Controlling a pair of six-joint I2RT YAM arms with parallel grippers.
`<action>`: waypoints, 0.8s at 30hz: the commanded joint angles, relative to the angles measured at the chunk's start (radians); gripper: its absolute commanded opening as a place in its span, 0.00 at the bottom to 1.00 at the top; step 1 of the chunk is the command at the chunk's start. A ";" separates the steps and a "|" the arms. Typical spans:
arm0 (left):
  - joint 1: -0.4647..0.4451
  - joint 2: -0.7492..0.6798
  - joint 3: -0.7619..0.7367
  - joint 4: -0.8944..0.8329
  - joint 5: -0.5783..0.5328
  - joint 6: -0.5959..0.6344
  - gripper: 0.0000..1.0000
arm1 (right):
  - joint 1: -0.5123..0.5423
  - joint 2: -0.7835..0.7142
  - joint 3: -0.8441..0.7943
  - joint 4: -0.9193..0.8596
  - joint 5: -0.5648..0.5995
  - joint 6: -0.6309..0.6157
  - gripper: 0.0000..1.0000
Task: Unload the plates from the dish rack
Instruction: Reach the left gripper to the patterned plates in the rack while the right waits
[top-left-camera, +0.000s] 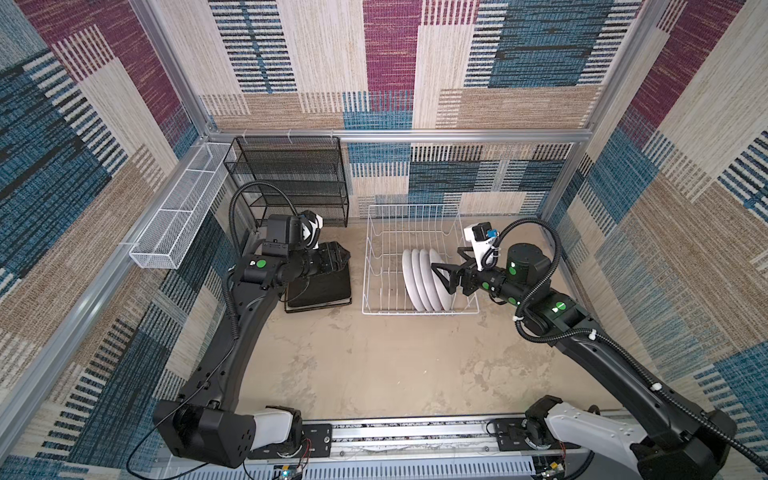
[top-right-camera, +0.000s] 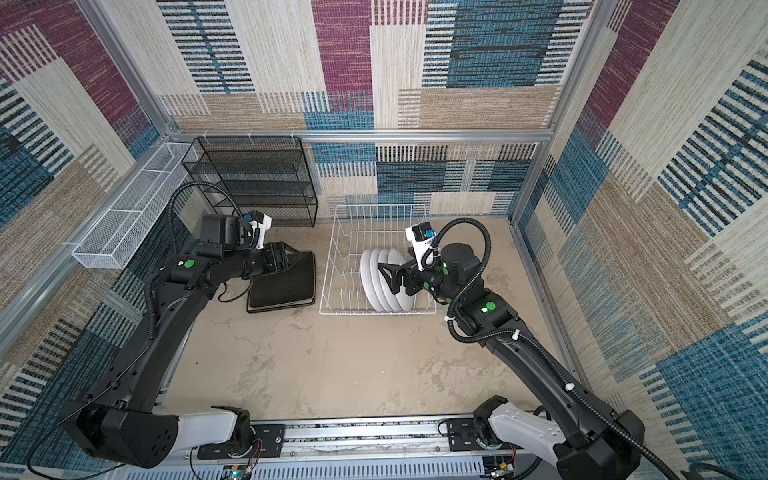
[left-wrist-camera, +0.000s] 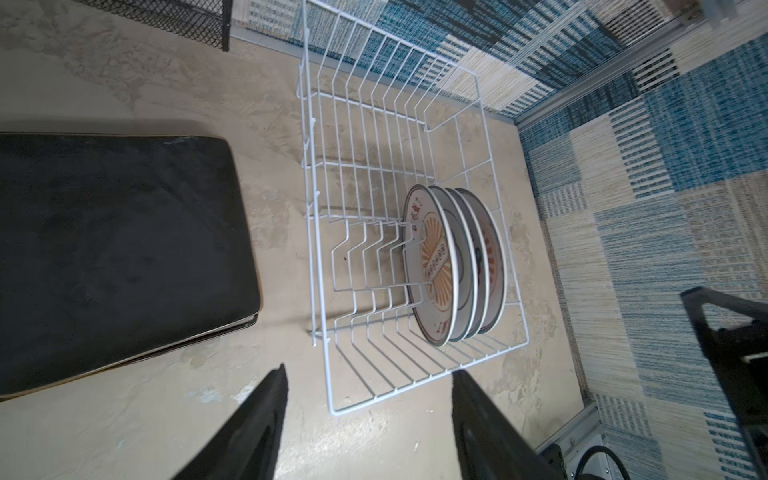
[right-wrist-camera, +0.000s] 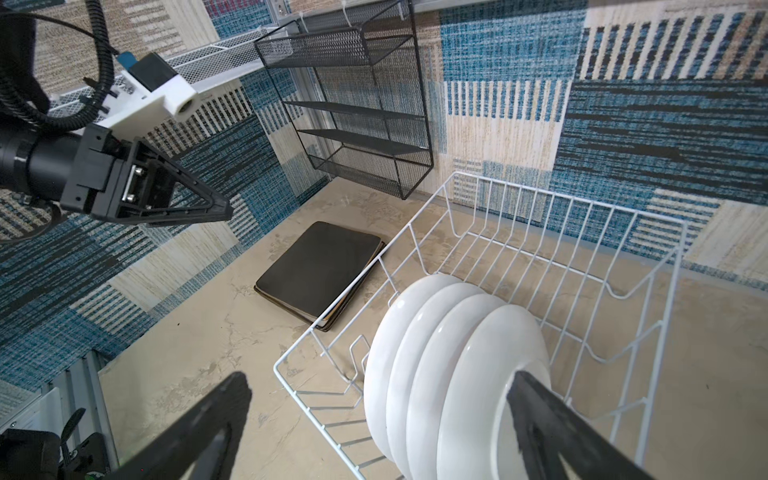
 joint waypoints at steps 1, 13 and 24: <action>-0.072 -0.013 -0.008 0.066 -0.065 -0.066 0.65 | 0.000 -0.021 -0.012 -0.030 0.042 0.046 0.99; -0.333 0.151 0.054 0.078 -0.202 -0.081 0.63 | 0.000 -0.101 -0.059 -0.113 0.098 0.129 0.99; -0.385 0.392 0.184 0.076 -0.244 -0.091 0.52 | 0.000 -0.182 -0.104 -0.163 0.114 0.180 0.99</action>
